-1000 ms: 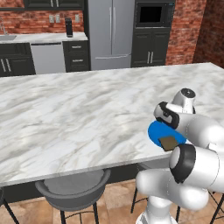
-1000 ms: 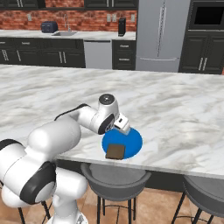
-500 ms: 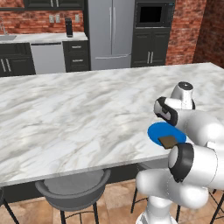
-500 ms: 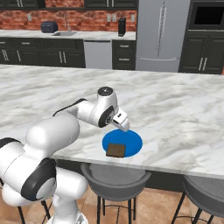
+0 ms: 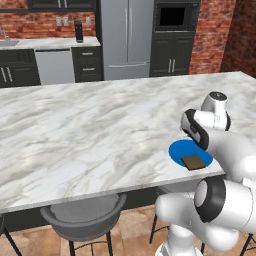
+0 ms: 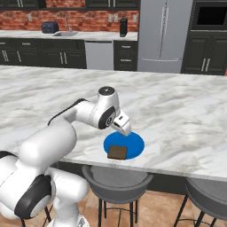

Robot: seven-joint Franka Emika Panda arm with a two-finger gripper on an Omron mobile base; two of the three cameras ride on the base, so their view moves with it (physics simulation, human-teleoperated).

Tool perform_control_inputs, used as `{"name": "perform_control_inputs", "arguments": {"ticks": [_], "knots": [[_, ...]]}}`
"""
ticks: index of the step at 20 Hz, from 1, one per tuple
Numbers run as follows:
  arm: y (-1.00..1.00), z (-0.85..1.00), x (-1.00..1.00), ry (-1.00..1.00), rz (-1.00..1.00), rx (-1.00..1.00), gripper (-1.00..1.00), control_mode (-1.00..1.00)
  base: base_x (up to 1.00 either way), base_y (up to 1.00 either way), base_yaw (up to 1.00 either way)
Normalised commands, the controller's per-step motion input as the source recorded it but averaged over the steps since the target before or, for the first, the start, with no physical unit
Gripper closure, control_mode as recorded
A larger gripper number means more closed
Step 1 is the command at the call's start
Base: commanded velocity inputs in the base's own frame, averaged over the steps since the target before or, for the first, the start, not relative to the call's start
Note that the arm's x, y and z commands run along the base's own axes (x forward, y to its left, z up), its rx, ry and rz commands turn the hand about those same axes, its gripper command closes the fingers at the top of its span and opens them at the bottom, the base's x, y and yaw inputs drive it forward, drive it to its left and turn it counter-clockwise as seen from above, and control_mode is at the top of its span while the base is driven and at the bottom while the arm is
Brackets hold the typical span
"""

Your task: Start the toaster. Once the lever pops up, take the bread to the plate on the dining counter.

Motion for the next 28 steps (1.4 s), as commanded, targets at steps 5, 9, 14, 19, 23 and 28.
{"name": "perform_control_inputs", "arguments": {"ticks": [5, 9, 14, 19, 23, 28], "knots": [[0.00, 0.00, -0.72, 0.01, 0.05, 0.00, -1.00, -1.00, 0.00, 0.00, 0.00], [0.00, 0.11, -0.62, 0.06, 0.04, 0.00, -1.00, -1.00, 0.00, 0.00, 0.00], [0.13, 0.25, -0.31, 0.09, 0.08, 0.00, -1.00, -1.00, 0.00, 0.00, 0.00], [0.28, 0.29, -0.43, 0.06, 0.11, 0.00, -1.00, -1.00, 0.00, 0.00, 0.00], [0.29, 0.29, -0.46, 0.05, 0.13, 0.00, -1.00, -1.00, 0.00, 0.00, 0.00], [0.28, 0.27, -0.62, 0.00, 0.05, -0.03, -1.00, -1.00, 0.00, 0.00, 0.00]]}}
